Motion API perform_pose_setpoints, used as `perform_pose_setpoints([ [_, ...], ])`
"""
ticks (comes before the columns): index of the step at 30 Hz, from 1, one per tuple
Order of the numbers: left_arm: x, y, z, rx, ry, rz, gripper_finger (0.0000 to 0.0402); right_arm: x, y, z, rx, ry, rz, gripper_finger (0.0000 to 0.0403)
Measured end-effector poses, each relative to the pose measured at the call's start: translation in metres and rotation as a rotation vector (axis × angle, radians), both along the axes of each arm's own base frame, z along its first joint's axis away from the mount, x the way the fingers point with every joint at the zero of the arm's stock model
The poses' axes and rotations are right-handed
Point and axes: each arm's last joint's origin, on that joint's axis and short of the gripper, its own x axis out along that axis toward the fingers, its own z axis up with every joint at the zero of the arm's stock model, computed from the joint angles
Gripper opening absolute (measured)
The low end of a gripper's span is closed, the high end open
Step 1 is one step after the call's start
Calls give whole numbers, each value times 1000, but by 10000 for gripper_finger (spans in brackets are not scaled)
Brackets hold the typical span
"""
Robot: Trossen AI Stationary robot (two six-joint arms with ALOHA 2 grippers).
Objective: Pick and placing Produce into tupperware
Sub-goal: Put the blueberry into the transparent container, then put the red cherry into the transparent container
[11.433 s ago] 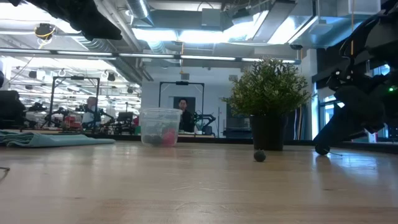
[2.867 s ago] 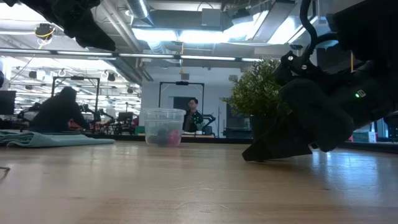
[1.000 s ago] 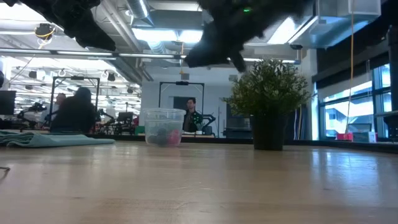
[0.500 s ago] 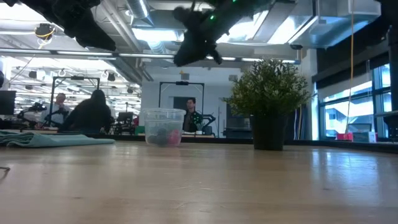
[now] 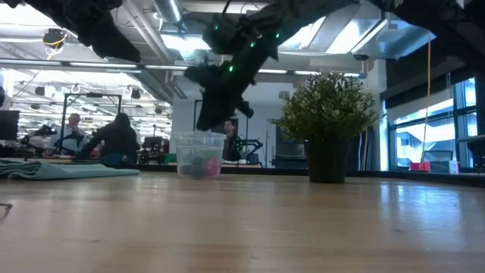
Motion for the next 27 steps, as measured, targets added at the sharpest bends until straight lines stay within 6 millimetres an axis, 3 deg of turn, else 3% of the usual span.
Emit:
perform_pose_setpoints([
  [5,-1,0,-2,-6,24,0,140,3,-3,-15,11,33,-7,56],
  [22,-2,0,-4,12,49,-12,140,3,-4,-11,3,14,-10,162],
  [25,-2,-1,-4,12,50,-13,140,5,-5,-2,-15,2,16,185],
  [27,-2,0,-4,12,49,-12,140,9,-5,14,-48,-36,55,198],
])
